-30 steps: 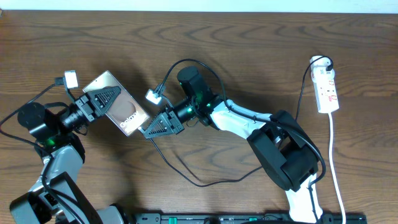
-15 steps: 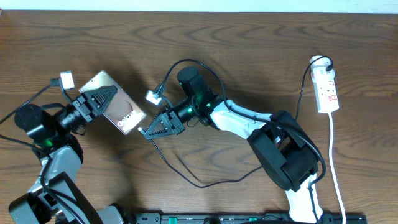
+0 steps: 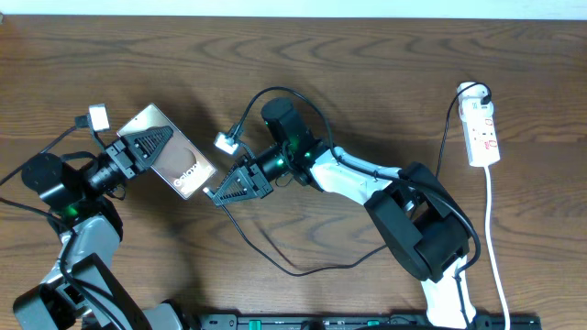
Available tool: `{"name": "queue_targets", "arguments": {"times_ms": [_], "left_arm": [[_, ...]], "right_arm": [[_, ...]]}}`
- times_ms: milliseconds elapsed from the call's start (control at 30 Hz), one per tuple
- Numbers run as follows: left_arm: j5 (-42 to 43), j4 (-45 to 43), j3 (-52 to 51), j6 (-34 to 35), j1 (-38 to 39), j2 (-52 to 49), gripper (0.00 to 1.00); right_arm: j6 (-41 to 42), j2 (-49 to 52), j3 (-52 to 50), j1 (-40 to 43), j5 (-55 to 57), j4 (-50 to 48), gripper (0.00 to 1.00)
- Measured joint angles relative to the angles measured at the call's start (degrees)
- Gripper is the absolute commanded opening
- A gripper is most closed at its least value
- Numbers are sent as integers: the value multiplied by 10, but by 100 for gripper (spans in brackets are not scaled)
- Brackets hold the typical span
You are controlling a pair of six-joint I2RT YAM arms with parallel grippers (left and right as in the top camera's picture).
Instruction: Plug charger to phone and switch on socket
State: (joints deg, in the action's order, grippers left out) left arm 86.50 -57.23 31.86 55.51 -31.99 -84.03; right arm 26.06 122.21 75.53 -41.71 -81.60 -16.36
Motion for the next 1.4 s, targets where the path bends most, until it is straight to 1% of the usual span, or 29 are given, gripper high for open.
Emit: {"name": "queue_targets", "arguments": {"times_ms": [1400], "left_arm": [[17,0,1,2,11,0,8]], "right_arm": [[1,0,0,0,2,-5,1]]}}
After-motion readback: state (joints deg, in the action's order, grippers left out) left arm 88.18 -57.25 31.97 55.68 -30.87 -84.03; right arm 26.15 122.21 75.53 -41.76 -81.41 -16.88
